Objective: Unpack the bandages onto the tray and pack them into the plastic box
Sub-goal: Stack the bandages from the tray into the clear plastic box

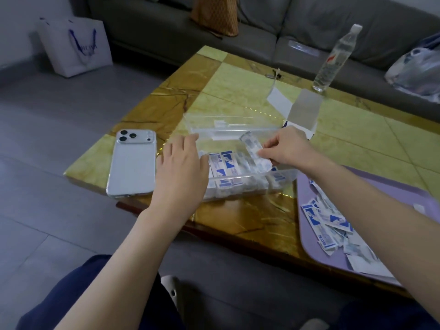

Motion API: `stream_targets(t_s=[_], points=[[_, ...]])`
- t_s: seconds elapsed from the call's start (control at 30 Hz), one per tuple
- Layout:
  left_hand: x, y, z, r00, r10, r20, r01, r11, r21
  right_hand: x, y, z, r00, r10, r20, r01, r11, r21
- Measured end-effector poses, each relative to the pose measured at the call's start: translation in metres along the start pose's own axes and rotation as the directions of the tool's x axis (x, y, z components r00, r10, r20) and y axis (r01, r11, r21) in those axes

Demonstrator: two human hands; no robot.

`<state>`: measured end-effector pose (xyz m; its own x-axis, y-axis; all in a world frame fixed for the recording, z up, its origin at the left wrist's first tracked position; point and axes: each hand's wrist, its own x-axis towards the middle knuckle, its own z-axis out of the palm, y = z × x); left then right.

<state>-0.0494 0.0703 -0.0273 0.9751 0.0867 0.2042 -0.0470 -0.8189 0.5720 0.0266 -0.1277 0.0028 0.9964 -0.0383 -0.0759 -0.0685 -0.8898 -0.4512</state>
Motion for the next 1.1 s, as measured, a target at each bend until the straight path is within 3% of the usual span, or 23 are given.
stream_targets(t_s=[0.13,0.37,0.6,1.1], points=[[-0.001,0.000,0.001,1.000,0.005,0.012,-0.004,1.000,-0.023,0.002,0.004,0.000,1.000,-0.011,-0.019,0.008,0.984,-0.178],[0.001,0.001,0.003,1.000,-0.006,0.030,0.008,0.998,-0.057,0.009,0.004,0.010,0.990,0.075,0.117,-0.050,0.977,-0.207],[0.002,0.002,0.005,0.999,-0.009,0.033,0.011,0.998,-0.066,0.013,0.001,0.017,0.976,0.079,0.203,-0.005,0.940,-0.340],[0.003,0.007,0.004,0.998,-0.049,0.049,0.052,0.997,-0.063,0.020,0.003,0.025,0.978,0.078,0.193,-0.014,0.949,-0.314]])
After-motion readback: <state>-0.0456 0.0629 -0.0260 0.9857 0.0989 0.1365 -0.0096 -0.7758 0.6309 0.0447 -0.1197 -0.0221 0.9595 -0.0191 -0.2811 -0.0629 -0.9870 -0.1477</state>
